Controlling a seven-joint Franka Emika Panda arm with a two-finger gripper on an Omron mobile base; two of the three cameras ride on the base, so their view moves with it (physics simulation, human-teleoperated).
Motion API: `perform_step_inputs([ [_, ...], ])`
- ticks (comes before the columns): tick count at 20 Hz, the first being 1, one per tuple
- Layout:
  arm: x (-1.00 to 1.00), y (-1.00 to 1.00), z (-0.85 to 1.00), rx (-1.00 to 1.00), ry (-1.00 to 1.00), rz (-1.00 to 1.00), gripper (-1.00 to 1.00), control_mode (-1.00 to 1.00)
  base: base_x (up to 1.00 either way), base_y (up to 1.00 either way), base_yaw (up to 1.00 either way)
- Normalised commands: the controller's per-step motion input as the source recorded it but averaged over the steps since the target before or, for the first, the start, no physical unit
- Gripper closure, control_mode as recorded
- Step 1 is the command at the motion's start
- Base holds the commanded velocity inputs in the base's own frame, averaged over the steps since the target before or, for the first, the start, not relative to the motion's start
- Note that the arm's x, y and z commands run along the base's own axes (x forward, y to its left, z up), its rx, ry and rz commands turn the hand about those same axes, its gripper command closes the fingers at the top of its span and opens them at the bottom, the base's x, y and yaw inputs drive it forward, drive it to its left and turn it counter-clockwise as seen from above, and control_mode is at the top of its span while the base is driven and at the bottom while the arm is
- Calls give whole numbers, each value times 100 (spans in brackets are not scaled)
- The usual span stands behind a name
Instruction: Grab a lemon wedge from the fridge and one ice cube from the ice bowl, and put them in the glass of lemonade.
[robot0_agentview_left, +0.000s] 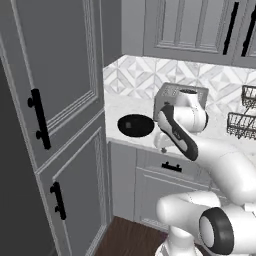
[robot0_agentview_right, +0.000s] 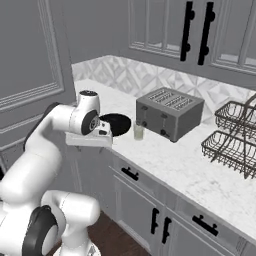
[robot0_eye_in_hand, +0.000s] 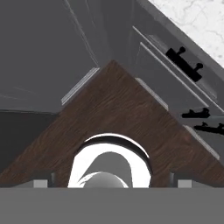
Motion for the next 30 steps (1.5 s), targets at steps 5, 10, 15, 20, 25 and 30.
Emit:
perform_step_inputs([
  [5, 0, 0, 0, 0, 0, 0, -100, 100, -68, 68, 60],
  [10, 0, 0, 0, 0, 0, 0, -100, 100, -82, 24, 46],
  [15, 0, 0, 0, 0, 0, 0, -100, 100, -91, -3, 37],
  [20, 0, 0, 0, 0, 0, 0, -100, 100, 8, 1, 57],
  [25, 0, 0, 0, 0, 0, 0, -100, 100, 52, -18, 76],
  [30, 0, 0, 0, 0, 0, 0, -100, 100, 2, -41, 38],
])
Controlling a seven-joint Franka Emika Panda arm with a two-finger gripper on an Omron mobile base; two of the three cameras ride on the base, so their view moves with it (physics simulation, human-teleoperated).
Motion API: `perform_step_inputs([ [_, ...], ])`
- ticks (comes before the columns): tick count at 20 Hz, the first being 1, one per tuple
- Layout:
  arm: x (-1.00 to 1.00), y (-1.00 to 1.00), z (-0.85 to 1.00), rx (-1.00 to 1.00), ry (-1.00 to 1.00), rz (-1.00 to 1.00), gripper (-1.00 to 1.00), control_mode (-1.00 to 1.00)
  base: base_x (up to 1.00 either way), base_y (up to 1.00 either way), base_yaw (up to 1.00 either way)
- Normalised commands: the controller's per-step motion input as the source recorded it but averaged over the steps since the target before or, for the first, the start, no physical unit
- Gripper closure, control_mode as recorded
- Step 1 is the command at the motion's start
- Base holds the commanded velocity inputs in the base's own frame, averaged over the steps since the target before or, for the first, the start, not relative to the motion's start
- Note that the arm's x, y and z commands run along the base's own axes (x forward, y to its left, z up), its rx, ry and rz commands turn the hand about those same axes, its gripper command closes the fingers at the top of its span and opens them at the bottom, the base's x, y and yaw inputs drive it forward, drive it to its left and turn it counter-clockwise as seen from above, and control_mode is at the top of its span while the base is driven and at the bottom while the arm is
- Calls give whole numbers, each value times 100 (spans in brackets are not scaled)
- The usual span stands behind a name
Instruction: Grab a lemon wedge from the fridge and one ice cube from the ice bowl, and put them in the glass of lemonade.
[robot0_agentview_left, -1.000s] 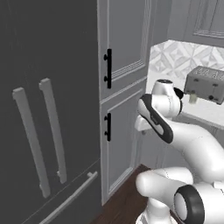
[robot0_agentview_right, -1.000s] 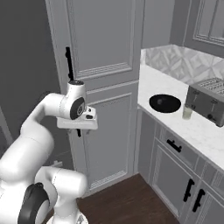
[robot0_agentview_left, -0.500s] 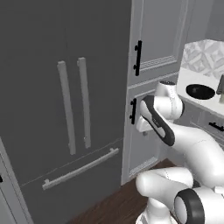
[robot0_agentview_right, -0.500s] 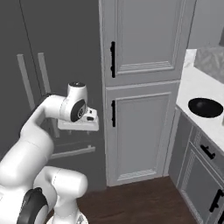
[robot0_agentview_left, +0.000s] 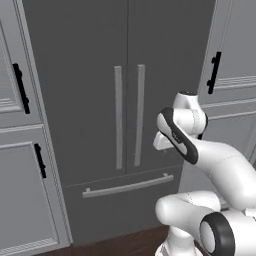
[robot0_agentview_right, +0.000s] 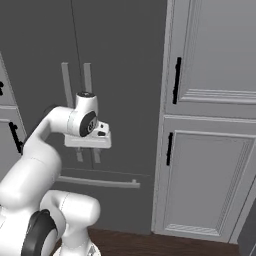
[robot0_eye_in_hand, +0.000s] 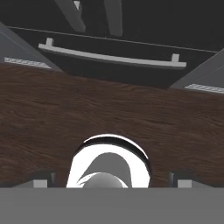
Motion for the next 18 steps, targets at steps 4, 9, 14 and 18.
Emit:
perform_step_inputs([
  [4, 0, 0, 0, 0, 0, 0, -100, 100, -21, -3, 0],
  [9, 0, 0, 0, 0, 0, 0, -100, 100, -29, 16, 0],
  [14, 0, 0, 0, 0, 0, 0, -100, 100, -35, 6, 0],
  [18, 0, 0, 0, 0, 0, 0, -100, 100, -37, 23, 1],
])
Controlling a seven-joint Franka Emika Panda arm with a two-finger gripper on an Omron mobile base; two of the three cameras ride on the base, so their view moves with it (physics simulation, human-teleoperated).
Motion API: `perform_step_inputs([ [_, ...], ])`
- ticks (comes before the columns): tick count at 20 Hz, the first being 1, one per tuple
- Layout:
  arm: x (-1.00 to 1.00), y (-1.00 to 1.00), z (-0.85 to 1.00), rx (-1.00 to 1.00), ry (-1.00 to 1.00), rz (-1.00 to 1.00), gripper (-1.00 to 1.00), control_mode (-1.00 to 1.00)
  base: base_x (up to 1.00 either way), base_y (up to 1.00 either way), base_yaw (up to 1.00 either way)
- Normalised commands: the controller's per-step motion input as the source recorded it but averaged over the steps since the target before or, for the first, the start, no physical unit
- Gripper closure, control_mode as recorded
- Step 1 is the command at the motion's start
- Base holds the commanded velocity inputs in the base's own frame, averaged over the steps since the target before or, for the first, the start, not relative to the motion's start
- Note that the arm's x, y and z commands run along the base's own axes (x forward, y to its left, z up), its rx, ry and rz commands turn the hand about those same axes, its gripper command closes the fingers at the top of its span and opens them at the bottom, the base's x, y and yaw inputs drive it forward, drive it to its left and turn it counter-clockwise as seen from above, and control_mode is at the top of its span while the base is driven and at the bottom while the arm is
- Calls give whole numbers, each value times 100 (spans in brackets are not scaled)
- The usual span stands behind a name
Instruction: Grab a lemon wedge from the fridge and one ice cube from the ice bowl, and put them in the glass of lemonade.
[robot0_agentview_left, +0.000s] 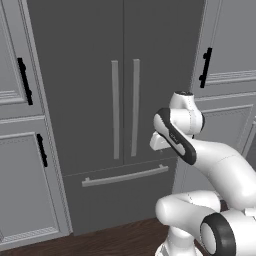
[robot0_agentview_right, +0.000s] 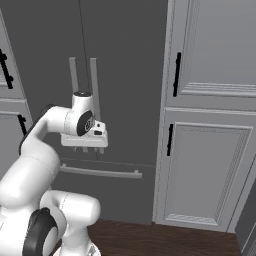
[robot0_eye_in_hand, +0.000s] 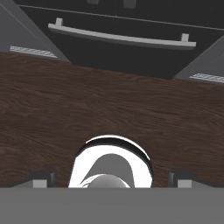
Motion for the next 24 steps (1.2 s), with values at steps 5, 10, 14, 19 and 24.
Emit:
perform_step_inputs([
  [5, 0, 0, 0, 0, 0, 0, -100, 100, -2, 32, 0],
  [10, 0, 0, 0, 0, 0, 0, -100, 100, 0, 31, 0],
  [14, 0, 0, 0, 0, 0, 0, -100, 100, 0, 10, 0],
  [19, 0, 0, 0, 0, 0, 0, -100, 100, 11, 0, 0],
  [24, 21, 9, 9, 0, -8, -1, -100, -100, 8, 7, 0],
])
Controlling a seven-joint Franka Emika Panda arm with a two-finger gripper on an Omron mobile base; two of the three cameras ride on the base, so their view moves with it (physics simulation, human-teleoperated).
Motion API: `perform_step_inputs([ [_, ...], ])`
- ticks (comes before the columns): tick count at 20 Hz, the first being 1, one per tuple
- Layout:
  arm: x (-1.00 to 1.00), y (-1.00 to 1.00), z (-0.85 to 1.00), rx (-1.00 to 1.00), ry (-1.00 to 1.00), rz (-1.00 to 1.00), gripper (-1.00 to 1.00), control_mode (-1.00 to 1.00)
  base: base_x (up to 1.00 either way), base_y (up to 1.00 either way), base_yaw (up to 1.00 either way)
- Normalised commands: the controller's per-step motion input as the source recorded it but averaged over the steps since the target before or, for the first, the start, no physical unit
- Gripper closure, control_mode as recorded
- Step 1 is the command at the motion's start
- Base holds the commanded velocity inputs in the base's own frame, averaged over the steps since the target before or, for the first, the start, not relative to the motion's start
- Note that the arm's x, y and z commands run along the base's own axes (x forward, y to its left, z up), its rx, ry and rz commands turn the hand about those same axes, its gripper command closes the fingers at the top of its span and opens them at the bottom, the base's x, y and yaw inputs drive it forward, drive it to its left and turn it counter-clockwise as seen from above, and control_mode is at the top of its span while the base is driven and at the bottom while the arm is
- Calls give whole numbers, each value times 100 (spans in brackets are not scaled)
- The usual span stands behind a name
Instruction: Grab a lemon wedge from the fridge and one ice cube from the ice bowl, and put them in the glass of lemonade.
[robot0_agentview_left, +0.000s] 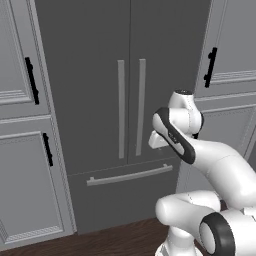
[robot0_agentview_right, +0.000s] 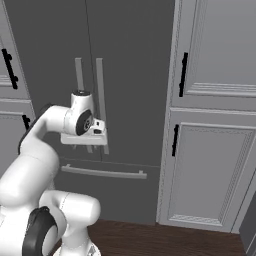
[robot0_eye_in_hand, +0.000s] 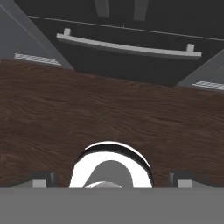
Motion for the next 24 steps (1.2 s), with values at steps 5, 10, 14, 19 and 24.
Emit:
perform_step_inputs([
  [5, 77, 22, 45, 0, -36, -9, -100, -100, 0, 0, 0],
  [10, 100, 16, 46, 2, -44, -13, -100, -100, 0, 0, 0],
  [14, 100, 3, 19, 6, -42, -2, -100, -100, 0, 0, 0],
  [19, 78, 0, -25, 4, -17, 0, -100, -100, 0, 0, 0],
  [24, 26, -2, -13, 0, 0, 0, -100, -100, 0, 0, 0],
])
